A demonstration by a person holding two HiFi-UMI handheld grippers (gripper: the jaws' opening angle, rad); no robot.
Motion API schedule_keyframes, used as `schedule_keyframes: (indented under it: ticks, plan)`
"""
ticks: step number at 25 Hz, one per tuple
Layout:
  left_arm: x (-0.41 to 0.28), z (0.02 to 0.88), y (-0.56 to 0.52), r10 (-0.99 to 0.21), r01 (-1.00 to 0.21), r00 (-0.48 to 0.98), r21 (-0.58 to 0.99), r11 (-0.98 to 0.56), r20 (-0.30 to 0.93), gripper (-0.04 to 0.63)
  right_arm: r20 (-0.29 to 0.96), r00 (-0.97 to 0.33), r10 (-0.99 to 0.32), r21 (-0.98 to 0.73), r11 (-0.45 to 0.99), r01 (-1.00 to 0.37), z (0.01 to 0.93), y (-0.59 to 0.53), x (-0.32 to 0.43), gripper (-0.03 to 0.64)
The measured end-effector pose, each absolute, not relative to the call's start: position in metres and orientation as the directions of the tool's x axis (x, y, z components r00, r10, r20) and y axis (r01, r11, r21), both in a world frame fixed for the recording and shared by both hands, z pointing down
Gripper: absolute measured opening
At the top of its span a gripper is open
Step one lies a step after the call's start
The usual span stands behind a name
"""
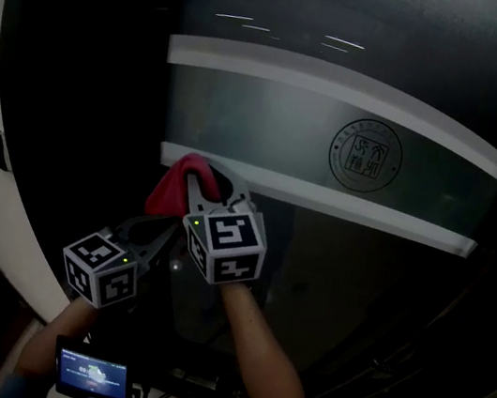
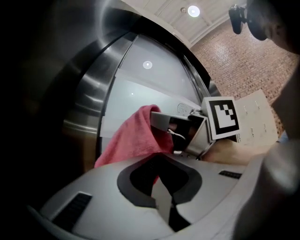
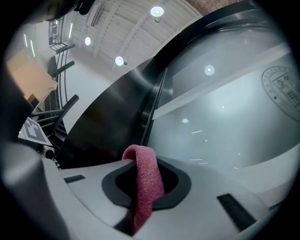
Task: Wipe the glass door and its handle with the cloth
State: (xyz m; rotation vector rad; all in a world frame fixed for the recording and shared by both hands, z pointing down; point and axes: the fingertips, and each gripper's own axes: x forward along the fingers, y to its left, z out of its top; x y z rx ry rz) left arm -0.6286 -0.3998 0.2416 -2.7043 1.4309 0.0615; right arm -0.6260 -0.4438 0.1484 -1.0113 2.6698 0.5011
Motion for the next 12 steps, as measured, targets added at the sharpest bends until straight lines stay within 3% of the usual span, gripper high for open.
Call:
schedule_keyframes:
  ticks: [6,12]
  plan:
    - [-0.665,0.250,-0.400,-0.821,-0.823,0.568,-0.038,-0.567,-0.061,0.012,-0.320,-0.731,-0.603,0.237,0.696,-0.678,0.157,-0.458,-0.668,0.029]
    - [-0.641,0.253,-0.407,-0.772,-0.775,0.632,-0.021,-0.632,-0.072,0.012,-0.328,-0.612,-0.719,0.189,0.585,-0.788,0.166,-0.471,-0.581,0.029]
